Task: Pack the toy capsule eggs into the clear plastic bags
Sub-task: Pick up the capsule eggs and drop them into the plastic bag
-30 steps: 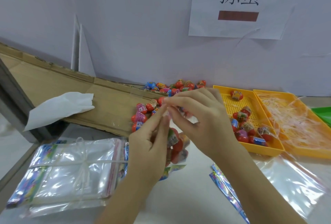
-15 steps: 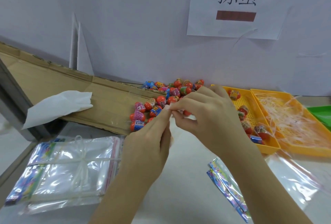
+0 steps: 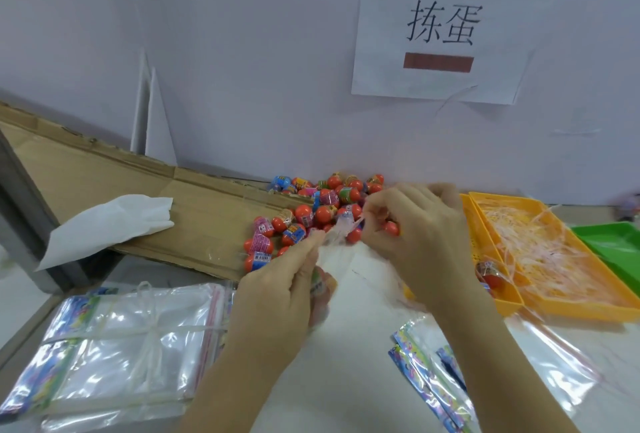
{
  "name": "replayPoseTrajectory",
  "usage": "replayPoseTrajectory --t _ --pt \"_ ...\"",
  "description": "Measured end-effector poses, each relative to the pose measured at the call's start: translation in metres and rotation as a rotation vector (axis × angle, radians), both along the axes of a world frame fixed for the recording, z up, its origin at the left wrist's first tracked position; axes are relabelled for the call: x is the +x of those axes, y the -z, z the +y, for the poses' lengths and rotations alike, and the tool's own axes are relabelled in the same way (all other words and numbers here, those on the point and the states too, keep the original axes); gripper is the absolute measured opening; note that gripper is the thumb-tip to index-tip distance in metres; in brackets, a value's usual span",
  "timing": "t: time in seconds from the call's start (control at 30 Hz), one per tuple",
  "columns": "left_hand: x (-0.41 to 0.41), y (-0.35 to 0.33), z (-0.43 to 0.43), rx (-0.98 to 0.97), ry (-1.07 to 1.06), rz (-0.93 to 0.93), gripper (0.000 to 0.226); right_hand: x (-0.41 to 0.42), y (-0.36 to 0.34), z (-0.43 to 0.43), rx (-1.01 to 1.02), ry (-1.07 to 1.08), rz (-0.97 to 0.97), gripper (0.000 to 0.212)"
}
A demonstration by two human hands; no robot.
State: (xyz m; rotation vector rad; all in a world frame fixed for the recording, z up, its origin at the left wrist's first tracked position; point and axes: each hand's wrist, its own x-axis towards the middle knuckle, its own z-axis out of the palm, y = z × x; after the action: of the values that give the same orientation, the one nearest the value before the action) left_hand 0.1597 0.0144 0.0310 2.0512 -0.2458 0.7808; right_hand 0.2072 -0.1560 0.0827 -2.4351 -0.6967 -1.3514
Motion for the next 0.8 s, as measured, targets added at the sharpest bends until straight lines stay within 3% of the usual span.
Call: replayPoseTrajectory --t 0.13,0.3,0.43,0.6,0.7,0.77,0.8 --pt "0.004 -0.006 0.005 -0.373 0.014 0.129 0.034 0.010 -0.004 -0.053 0.264 0.041 0.171 0.004" --pt "0.012 0.005 0.002 -0.439 0.105 0.320 0.028 -0.004 0.014 -0.110 -0.069 0.111 0.417 0.020" --pt "0.021 0.020 0.003 -0.636 0.139 0.376 0.022 -0.013 0.001 -0.171 0.033 0.187 0.512 0.025" --pt "0.021 0.023 0.001 -0.649 0.181 0.413 0.024 -0.027 -0.009 -0.180 0.116 0.108 0.618 0.022" --pt "0.015 0.020 -0.006 -0.626 0.188 0.397 0.024 -0.026 -0.005 -0.164 0.022 0.027 0.584 0.015" --pt "0.013 0.017 -0.008 -0.629 0.198 0.403 0.021 -0.016 -0.008 -0.165 -0.064 0.120 0.532 0.016" --pt "0.012 0.015 -0.009 -0.633 0.194 0.411 0.021 -0.008 -0.014 -0.172 0.016 0.229 0.520 0.014"
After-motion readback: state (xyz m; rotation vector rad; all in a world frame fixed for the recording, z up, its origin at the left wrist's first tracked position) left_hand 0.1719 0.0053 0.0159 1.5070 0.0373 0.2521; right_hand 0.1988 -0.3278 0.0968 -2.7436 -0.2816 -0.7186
